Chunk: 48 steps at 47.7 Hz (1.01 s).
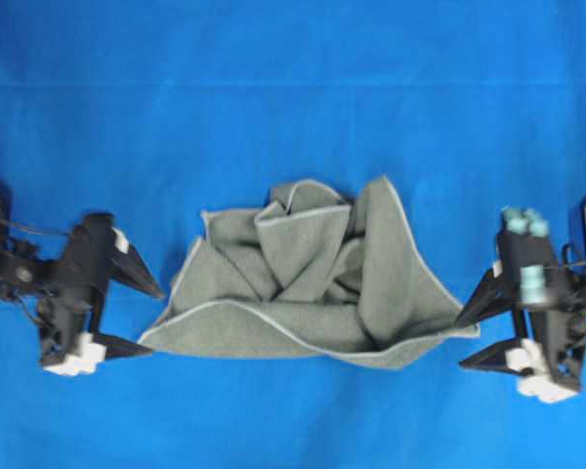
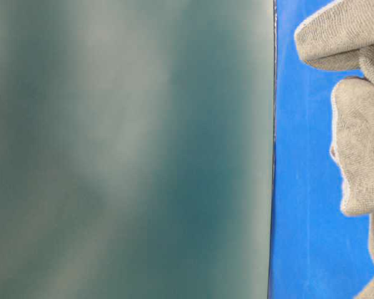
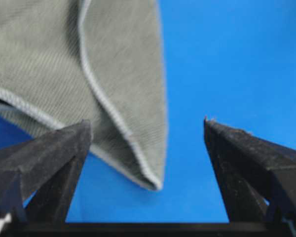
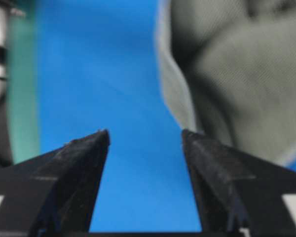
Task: Fold a large towel.
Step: 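Move both grippers in and pinch the towel's left and right edges, then lift the towel with both grippers and shake it out spread wide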
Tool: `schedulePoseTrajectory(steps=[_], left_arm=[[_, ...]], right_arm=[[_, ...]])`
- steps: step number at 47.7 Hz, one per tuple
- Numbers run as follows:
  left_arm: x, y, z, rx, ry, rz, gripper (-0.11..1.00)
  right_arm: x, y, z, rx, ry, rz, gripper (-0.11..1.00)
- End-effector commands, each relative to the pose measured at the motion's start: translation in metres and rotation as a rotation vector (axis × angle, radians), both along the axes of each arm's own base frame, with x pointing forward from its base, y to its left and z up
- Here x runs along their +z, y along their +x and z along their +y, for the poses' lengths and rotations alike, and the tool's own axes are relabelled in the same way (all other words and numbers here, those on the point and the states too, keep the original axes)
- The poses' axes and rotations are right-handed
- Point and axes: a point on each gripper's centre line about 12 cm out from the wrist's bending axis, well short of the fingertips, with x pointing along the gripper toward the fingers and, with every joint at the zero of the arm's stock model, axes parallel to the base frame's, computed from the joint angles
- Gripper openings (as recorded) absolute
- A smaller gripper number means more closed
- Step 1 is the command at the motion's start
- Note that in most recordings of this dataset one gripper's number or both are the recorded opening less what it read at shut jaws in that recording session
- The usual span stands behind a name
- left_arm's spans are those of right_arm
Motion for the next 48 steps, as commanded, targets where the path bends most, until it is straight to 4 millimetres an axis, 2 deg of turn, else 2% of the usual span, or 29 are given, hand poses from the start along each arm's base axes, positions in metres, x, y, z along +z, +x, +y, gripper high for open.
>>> schedulePoseTrajectory(steps=[1,10,17,22,27,29,32,36,39,41,48], left_arm=[[-0.007,0.013,-0.003,0.008,0.005,0.022,0.86],[-0.027,0.024,-0.007,0.013,0.02,0.089,0.86],[-0.042,0.02,-0.007,0.029,0.026,0.171,0.86],[-0.045,0.016,-0.005,0.03,0.044,0.22,0.84],[-0.048,0.014,0.0,0.046,0.056,0.267,0.78],[-0.048,0.013,0.002,0.049,0.064,0.289,0.71],[-0.047,0.013,0.002,0.042,0.075,0.308,0.55],[-0.044,0.014,0.001,0.036,0.085,0.327,0.3],[-0.038,0.015,0.001,0.033,0.09,0.334,0.13],[-0.031,0.017,0.001,0.027,0.092,0.327,0.04],[0.004,0.022,0.001,0.007,0.093,0.266,0.03]], right_arm=[[-0.007,0.007,0.003,-0.014,-0.019,0.067,0.62],[-0.036,0.019,0.009,-0.019,-0.052,0.141,0.63],[-0.057,0.027,0.01,-0.024,-0.067,0.178,0.63],[-0.072,0.031,0.003,-0.053,-0.084,0.226,0.64],[-0.077,0.033,-0.005,-0.073,-0.099,0.245,0.62],[-0.076,0.034,-0.008,-0.074,-0.106,0.242,0.61],[-0.074,0.034,-0.008,-0.07,-0.112,0.237,0.55],[-0.065,0.035,-0.009,-0.07,-0.108,0.219,0.33],[-0.054,0.035,-0.009,-0.07,-0.101,0.196,0.13],[-0.046,0.035,-0.009,-0.07,-0.092,0.174,0.03],[-0.007,0.033,-0.01,-0.072,-0.053,0.071,0.02]])
